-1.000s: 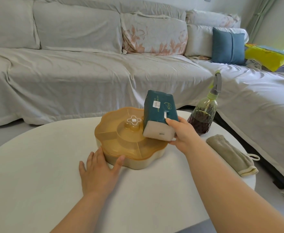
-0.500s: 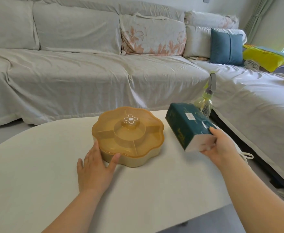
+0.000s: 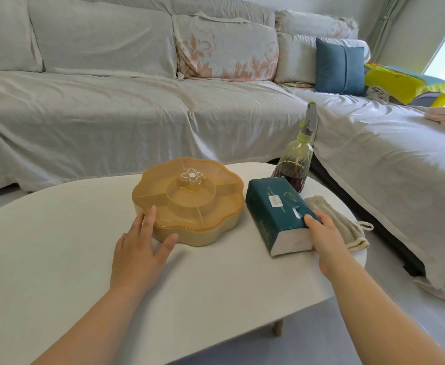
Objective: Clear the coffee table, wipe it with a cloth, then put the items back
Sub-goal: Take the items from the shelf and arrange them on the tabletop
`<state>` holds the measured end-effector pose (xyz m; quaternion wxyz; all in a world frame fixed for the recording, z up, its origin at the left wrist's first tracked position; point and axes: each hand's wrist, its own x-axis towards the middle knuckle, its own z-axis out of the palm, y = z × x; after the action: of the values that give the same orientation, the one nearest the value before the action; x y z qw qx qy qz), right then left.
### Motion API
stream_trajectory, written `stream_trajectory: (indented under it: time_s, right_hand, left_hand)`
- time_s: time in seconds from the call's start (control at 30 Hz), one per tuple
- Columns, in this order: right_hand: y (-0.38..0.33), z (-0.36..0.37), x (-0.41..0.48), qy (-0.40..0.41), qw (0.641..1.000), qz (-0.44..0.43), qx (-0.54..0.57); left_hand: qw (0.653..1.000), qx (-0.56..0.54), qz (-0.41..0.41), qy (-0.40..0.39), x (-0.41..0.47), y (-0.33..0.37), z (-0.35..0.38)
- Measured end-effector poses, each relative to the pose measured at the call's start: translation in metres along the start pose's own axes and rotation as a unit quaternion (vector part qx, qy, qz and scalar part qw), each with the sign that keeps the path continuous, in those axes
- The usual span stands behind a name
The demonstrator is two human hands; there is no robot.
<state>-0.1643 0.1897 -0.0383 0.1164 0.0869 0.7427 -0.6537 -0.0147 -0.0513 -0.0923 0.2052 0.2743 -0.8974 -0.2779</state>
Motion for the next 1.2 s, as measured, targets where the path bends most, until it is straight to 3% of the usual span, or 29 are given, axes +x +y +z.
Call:
stream_trajectory:
  time_s: [0.07,0.23,0.47,0.6,0.67,0.77,0.87,0.93,1.03,1.2]
  right_hand:
    - [0.003,-0.001,0.000,-0.012,0.998,-0.019,-0.054]
    - [0.003,-0.018,0.001,-0.033,0.997,-0.028,-0.069]
    - [0.010,-0.041,-0.005,-0.142,0.984,-0.055,-0.087]
    - [0.004,-0.052,-0.005,-0.214,0.970,-0.029,-0.109]
    - [0.001,-0.053,-0.007,-0.249,0.961,-0.014,-0.120]
    - [0.001,-0.049,-0.013,-0.272,0.958,-0.011,-0.088]
    - [0.006,-0.036,-0.022,-0.299,0.954,0.001,-0.023]
    - [0.009,-0.019,-0.027,-0.326,0.945,0.010,0.000]
    - [0.008,0.011,-0.030,-0.338,0.941,0.007,0.035]
    - [0.010,0.042,-0.024,-0.283,0.958,-0.049,-0.024]
  left_hand:
    - [1.000,-0.002,-0.006,-0.005,0.000,0.000,-0.001]
    - [1.000,-0.013,-0.012,-0.009,0.000,-0.001,-0.001]
    - [0.999,-0.023,-0.019,-0.011,0.002,-0.002,-0.001]
    - [0.998,-0.020,-0.010,0.058,-0.007,0.008,-0.007]
    - [0.995,-0.062,0.039,0.071,-0.017,0.024,-0.009]
    - [0.977,-0.176,0.116,-0.032,-0.038,0.060,0.002]
    - [0.949,-0.289,0.067,-0.104,-0.055,0.087,0.014]
    - [0.955,-0.282,0.064,-0.071,-0.066,0.086,0.018]
    - [0.968,-0.237,0.074,0.046,-0.087,0.069,0.019]
    - [0.969,-0.178,0.095,0.139,-0.112,0.054,0.020]
